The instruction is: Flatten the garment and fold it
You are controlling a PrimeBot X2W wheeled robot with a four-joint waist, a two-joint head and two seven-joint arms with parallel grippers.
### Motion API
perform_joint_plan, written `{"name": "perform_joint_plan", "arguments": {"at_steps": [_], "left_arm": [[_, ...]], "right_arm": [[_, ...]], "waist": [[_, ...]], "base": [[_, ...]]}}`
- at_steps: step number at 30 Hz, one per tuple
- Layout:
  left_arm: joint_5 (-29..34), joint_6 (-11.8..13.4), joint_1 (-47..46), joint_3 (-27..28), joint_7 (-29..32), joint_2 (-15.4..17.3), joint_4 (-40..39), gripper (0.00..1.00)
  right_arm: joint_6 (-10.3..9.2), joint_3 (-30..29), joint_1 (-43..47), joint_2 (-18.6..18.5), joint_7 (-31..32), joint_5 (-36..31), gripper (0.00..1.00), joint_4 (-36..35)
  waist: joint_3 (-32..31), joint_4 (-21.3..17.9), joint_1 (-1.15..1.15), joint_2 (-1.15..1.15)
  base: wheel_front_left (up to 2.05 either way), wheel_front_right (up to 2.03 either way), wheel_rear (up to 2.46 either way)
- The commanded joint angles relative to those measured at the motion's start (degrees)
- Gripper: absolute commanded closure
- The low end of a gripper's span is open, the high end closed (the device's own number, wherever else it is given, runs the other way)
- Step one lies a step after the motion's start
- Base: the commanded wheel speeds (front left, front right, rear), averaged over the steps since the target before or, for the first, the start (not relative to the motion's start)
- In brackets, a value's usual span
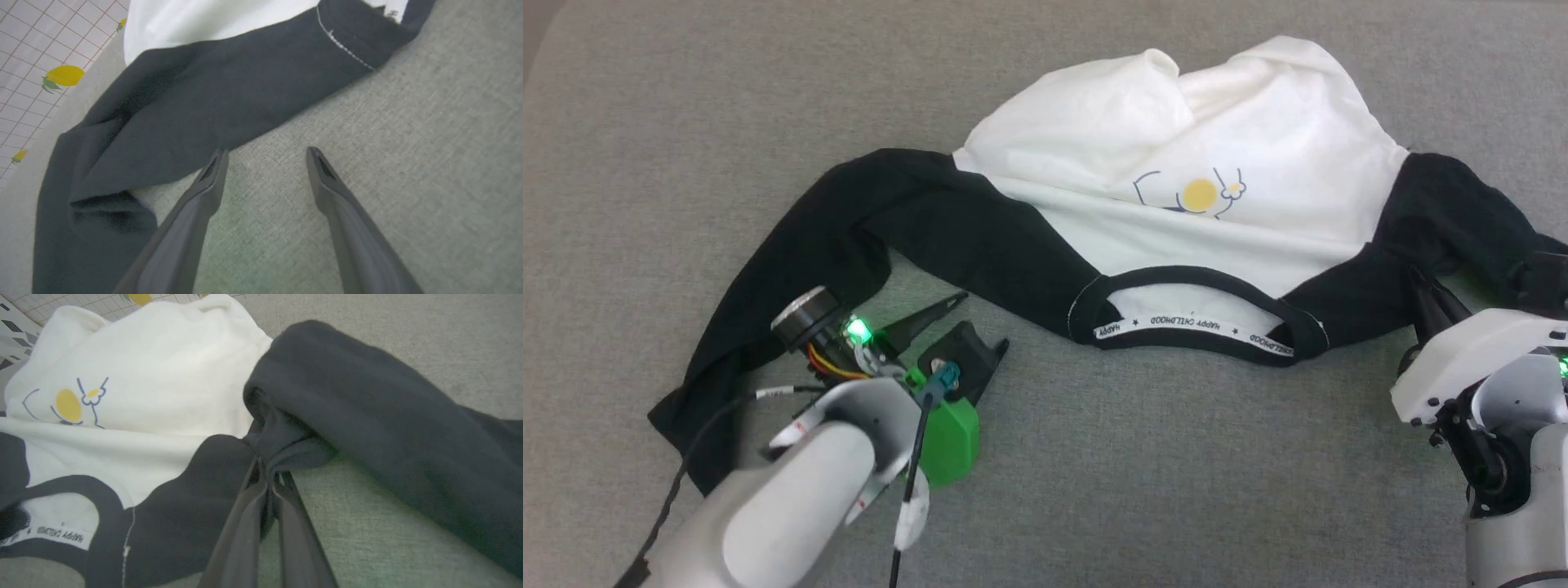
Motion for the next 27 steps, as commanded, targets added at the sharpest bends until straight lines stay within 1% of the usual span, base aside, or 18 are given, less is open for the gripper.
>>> {"name": "perform_joint_plan", "arguments": {"at_steps": [1,5,9,15,16,17,19,22,24,27], "left_arm": [[-1.0,-0.2,-1.9,-0.8,-0.3,0.5,0.7,0.0],[-1.9,-0.2,-4.4,-1.3,-2.3,0.1,3.0,0.0],[-2.0,0.4,-5.6,-1.2,-3.9,-1.2,5.9,0.0],[-2.8,0.3,-7.5,-2.2,-5.4,-3.5,11.0,0.0],[-3.5,0.5,-7.7,-1.8,-6.4,-4.2,12.0,0.59],[-4.1,0.8,-7.8,-1.3,-7.4,-4.8,12.7,1.0],[-5.6,1.9,-7.5,0.0,-9.6,-5.9,13.9,1.0],[-8.9,4.5,-6.3,3.4,-14.1,-7.7,13.9,1.0],[-11.7,5.8,-4.8,5.8,-16.8,-8.7,12.5,1.0],[-14.4,7.0,-2.8,8.3,-18.9,-9.0,8.8,1.0]], "right_arm": [[-0.08,0.2,-0.5,0.0,0.1,0.7,1.0,-0.5],[-0.08,0.4,-0.5,0.0,0.2,1.0,1.0,-0.9],[-0.08,0.3,-0.4,0.0,0.4,0.9,1.0,-1.4],[-0.08,0.4,-0.7,0.0,0.6,1.0,1.0,-2.1],[-0.08,0.5,-0.8,0.0,0.4,1.2,1.0,-2.2],[-0.08,0.7,-0.9,0.0,0.3,1.5,1.0,-2.2],[-0.08,1.0,-1.1,0.0,-0.4,2.1,1.0,-2.3],[-0.08,1.6,-1.2,0.0,-1.8,3.8,1.0,-2.9],[-0.08,1.7,-1.2,0.0,-2.6,5.8,1.0,-3.7],[-0.08,2.2,-1.0,0.0,-3.3,8.0,1.0,-5.6]], "waist": [[0.9,-0.8,0.0,0.0],[1.8,-1.3,0.0,0.0],[2.6,-1.7,0.0,0.0],[3.7,-2.2,0.0,0.0],[3.8,-2.3,0.0,0.0],[3.9,-2.5,0.0,0.0],[3.8,-2.8,0.0,0.0],[2.9,-3.2,0.0,0.0],[1.7,-3.4,0.0,0.0],[-0.4,-3.5,0.0,0.0]], "base": [[0.0,0.0,0.0],[0.0,0.0,0.0],[0.0,0.0,0.0],[0.0,0.0,0.0],[0.0,0.0,0.0],[0.0,0.0,0.0],[0.0,0.0,0.0],[0.0,0.0,0.0],[0.0,0.0,0.0],[0.0,0.0,0.0]]}}
